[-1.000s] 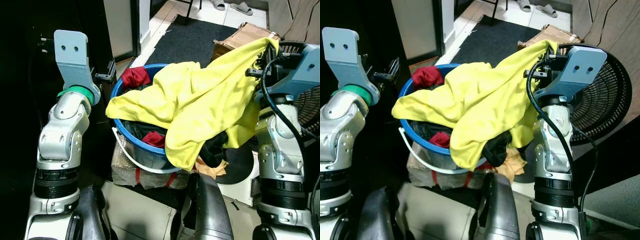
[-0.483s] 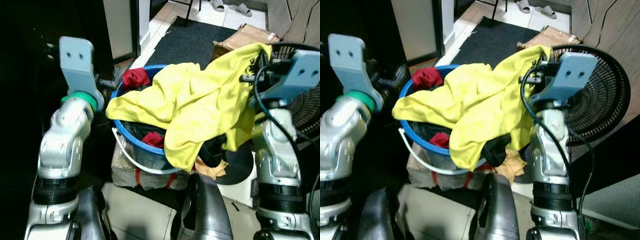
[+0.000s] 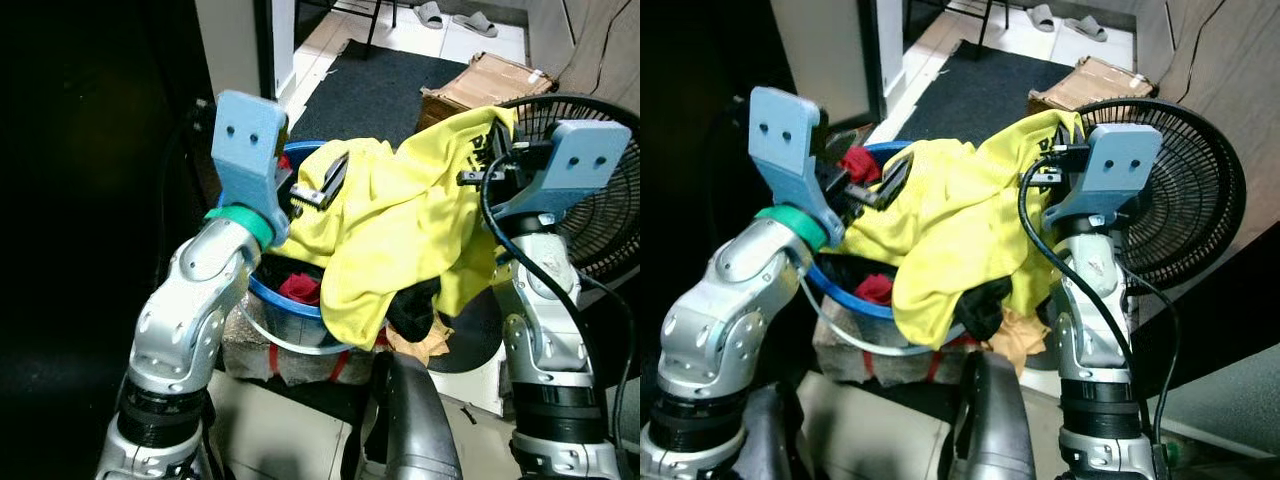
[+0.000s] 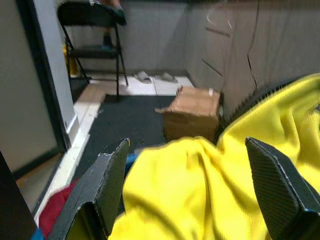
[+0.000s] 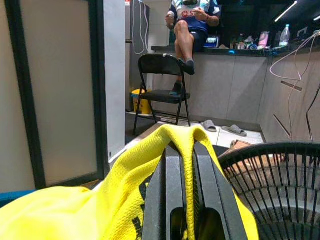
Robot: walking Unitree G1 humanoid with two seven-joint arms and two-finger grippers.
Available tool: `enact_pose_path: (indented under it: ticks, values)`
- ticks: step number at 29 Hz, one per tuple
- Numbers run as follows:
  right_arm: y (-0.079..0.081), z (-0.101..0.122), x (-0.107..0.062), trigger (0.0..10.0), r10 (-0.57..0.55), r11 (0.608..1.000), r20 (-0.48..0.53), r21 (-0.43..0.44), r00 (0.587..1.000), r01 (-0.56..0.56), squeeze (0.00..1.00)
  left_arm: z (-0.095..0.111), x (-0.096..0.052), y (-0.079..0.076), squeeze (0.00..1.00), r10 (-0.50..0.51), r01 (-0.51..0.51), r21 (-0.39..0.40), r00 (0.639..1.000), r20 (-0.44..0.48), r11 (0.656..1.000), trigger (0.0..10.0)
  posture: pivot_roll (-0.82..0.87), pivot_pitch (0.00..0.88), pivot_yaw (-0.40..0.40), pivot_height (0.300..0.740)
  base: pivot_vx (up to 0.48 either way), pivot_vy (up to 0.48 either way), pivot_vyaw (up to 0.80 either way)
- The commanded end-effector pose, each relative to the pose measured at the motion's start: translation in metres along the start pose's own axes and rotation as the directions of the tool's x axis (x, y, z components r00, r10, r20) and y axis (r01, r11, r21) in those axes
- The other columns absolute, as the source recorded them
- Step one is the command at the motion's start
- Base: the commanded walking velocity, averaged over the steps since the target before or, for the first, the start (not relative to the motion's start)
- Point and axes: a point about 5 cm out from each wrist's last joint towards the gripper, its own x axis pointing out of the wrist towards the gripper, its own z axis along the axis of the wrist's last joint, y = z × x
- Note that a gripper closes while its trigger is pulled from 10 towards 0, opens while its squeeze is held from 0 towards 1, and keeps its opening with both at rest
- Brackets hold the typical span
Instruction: Clothes washing
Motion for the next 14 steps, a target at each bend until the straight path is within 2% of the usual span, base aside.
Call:
enact_pose_path:
  ticks: [1,14]
  values:
    - [0.001,0.002,-0.001,10.0,0.002,1.0,0.005,-0.001,1.0,-0.002,0.0,0.001,0.0,-0.001,0.0,-0.01,0.01,0.002,1.0,0.005,1.0,10.0,0.01,0.088,-0.001,0.58,0.0,0.0,0.0]
    - [0.002,0.001,-0.001,10.0,0.002,1.0,-0.002,0.005,1.0,-0.002,0.0,-0.001,-0.001,0.009,0.0,0.049,-0.049,0.016,0.999,-0.017,0.999,10.0,0.01,0.088,-0.002,0.635,0.0,0.0,0.0]
